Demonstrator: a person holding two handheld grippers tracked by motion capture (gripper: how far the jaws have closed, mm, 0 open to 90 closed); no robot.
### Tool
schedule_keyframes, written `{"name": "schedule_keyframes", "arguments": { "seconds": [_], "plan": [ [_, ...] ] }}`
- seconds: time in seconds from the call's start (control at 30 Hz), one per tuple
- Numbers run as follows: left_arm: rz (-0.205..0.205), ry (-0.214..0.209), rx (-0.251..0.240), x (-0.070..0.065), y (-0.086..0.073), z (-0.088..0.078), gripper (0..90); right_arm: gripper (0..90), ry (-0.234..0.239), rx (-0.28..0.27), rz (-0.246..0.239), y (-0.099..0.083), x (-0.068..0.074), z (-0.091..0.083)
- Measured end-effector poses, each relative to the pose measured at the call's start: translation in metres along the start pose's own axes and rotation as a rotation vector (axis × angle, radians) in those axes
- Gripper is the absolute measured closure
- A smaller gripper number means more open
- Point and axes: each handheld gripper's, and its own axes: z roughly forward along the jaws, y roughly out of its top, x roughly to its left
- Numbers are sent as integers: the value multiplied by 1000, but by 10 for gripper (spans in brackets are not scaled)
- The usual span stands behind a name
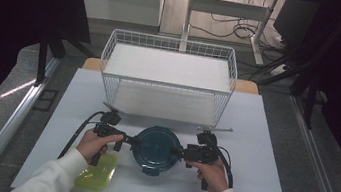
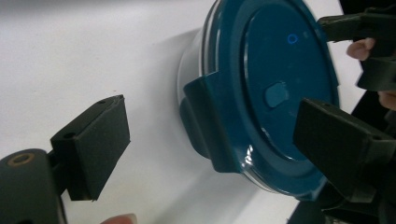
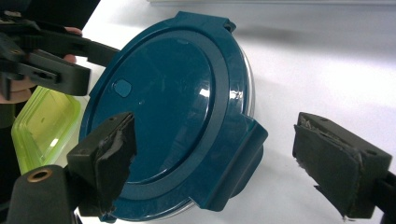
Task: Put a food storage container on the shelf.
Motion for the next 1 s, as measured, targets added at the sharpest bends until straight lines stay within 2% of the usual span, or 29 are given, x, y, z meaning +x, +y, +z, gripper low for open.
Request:
{"name": "schedule_keyframes", "arguments": {
  "seconds": [0.27,0.4,0.6,0.73,0.77,0.83,0.93,1.0],
  "plan": [
    [1,-15,9,2,-1,8,136,139,25,23,23,-2,-3,7],
    [-11,-61,6,4,-2,12,159,152,41,30,40,-4,-5,11],
    [-28,-107,8,5,-2,15,213,194,58,58,79,-7,-7,18],
    [-37,-141,13,4,-2,17,267,235,110,73,127,-8,-9,22],
    [-38,-151,15,3,-2,17,293,242,110,74,134,-8,-9,22],
    [-40,-149,17,2,-2,18,295,270,114,72,159,-8,-10,21],
    [-55,-153,15,3,-2,17,305,328,155,61,240,-9,-19,19],
    [-56,-149,16,3,-1,17,308,338,170,61,263,-9,-21,19]
  ]
}}
